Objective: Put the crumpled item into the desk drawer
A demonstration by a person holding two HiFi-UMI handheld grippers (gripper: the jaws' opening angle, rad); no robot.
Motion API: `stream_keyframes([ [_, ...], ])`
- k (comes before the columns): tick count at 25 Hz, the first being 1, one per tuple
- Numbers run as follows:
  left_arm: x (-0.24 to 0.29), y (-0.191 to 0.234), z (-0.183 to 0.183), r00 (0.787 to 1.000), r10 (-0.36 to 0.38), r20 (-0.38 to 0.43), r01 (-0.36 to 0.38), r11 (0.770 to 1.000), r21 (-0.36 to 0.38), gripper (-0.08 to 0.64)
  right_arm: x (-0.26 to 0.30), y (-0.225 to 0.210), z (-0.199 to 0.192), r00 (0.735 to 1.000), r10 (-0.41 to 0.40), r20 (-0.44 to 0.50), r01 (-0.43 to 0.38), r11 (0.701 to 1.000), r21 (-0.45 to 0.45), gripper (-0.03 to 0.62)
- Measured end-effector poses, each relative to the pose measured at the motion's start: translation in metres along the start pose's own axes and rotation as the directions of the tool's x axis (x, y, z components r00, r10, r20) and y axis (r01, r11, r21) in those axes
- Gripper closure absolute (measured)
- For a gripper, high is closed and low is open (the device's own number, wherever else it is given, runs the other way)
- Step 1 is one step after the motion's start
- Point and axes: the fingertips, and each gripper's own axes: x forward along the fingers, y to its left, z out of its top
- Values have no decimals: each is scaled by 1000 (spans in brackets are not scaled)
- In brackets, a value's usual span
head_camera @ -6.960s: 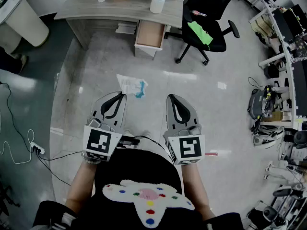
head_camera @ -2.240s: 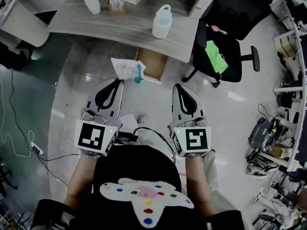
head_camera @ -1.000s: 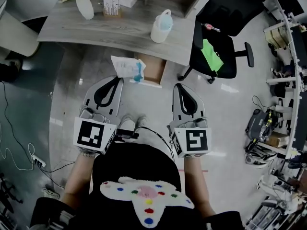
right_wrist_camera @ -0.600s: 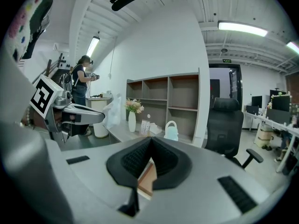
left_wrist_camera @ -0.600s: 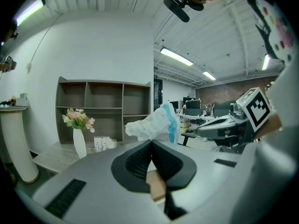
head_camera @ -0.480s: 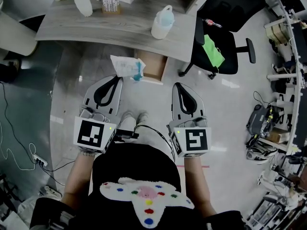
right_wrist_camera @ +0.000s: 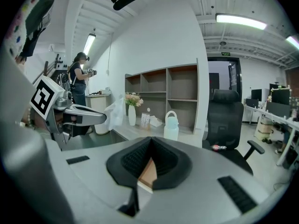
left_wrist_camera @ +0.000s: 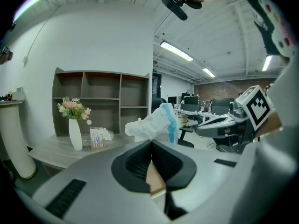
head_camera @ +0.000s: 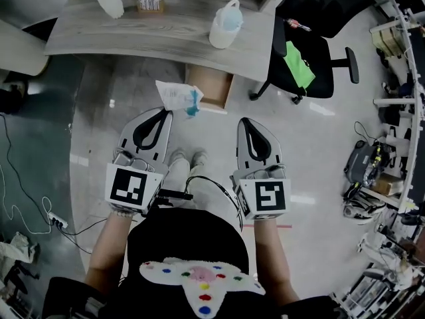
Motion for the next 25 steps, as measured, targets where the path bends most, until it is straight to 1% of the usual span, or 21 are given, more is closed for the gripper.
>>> stream_keyframes([
  [10,17,-11,-33,998,-41,-55,41,999,-4,548,13,-2,-38,998,19,-52,-20,1000,-5,588],
  [17,24,-16,-62,992,-56,-111,55,998,-14,548,19,-8,-67,996,15,-86,-12,999,33,588],
  [25,36,-17,-90,987,-81,-135,80,997,-19,548,31,-6,-97,993,15,-118,-8,998,59,588],
])
